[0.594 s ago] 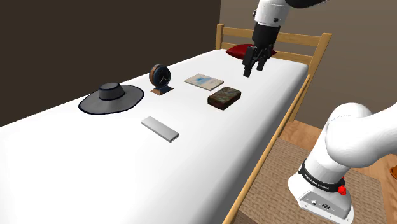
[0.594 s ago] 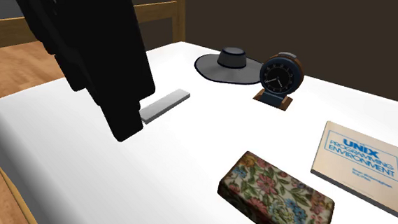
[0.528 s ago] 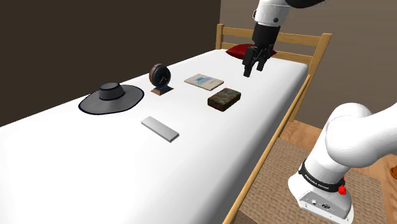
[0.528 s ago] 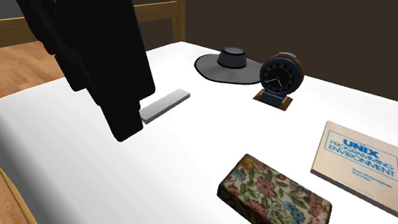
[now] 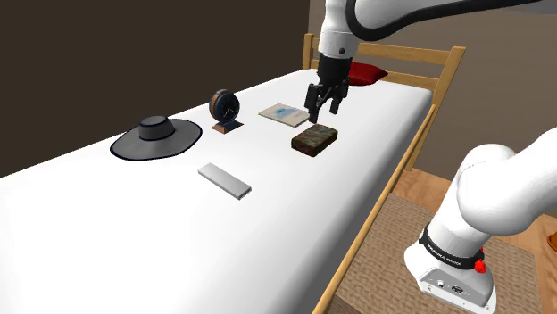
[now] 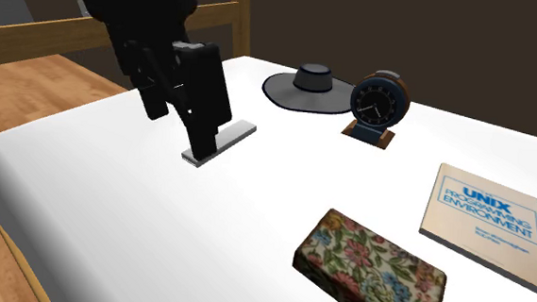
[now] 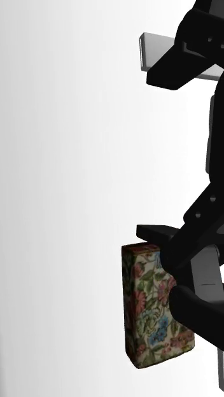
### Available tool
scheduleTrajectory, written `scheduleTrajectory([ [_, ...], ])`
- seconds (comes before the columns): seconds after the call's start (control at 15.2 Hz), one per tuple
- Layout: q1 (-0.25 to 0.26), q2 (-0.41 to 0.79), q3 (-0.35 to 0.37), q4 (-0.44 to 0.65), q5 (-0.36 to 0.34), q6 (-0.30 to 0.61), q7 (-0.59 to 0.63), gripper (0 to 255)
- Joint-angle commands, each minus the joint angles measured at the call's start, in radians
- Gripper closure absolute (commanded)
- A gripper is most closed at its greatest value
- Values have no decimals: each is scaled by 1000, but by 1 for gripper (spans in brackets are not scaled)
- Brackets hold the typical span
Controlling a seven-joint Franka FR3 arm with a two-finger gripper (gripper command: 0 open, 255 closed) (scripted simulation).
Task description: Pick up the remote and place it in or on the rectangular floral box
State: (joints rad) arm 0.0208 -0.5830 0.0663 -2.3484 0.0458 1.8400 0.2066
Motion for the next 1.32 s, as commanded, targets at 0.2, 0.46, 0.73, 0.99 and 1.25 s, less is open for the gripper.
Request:
scheduleTrajectory([
  [0.2,16,170,60,58,14,102,75,0],
  [0.46,25,315,101,128,8,167,134,0],
  [0.73,35,465,136,219,-13,216,196,0],
  [0.99,52,620,161,330,-46,247,259,0],
  [1.25,78,779,174,464,-87,259,319,0],
])
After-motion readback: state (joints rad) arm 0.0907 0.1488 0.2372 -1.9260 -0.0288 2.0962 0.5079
